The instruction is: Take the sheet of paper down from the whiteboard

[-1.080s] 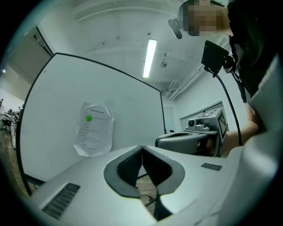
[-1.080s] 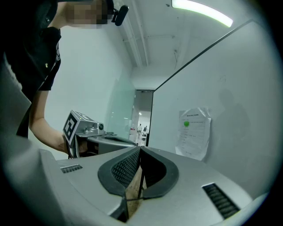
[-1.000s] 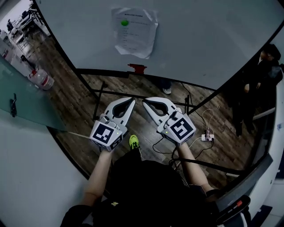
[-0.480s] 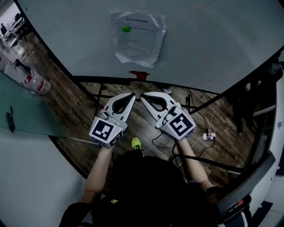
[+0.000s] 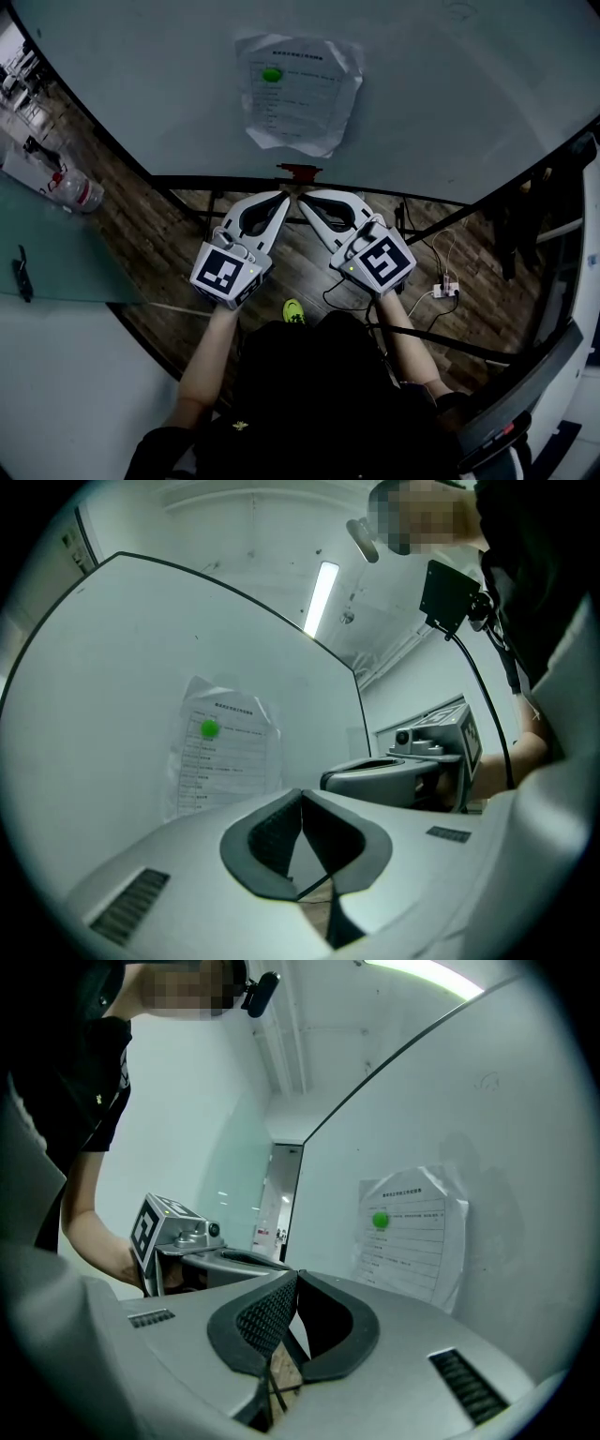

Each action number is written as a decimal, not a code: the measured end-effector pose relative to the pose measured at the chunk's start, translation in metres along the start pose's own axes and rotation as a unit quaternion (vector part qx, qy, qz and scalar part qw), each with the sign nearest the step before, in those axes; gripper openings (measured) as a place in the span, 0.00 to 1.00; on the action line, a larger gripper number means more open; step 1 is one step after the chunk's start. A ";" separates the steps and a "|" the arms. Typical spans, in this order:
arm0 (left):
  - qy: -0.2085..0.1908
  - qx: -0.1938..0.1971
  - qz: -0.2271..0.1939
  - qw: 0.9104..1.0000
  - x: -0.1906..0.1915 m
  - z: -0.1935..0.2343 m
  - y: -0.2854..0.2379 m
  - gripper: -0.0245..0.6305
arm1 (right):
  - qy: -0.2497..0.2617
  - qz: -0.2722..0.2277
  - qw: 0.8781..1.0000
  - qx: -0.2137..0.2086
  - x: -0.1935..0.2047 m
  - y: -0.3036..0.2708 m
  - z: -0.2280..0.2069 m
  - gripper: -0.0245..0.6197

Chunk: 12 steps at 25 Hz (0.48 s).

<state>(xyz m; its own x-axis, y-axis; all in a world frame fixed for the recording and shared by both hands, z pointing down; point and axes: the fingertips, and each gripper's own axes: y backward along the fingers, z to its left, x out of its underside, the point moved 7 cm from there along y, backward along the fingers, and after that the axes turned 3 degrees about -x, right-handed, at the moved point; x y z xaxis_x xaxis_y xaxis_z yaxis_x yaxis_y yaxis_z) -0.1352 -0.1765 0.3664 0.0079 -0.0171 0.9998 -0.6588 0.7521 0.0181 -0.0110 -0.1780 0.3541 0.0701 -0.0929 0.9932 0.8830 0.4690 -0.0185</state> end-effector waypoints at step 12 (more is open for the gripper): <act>-0.024 -0.026 -0.009 0.999 -0.019 0.027 -0.018 0.08 | 0.024 -0.013 1.000 -0.010 -0.015 -0.021 -0.027 0.06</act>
<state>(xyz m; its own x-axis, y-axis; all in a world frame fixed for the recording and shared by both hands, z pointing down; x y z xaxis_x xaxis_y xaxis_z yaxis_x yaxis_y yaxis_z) -0.1436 -0.2070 0.3472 -0.0176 -0.0604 0.9980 -0.6184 0.7850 0.0366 -0.0183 -0.2106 0.3366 0.0681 -0.1479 0.9867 0.8940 0.4480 0.0054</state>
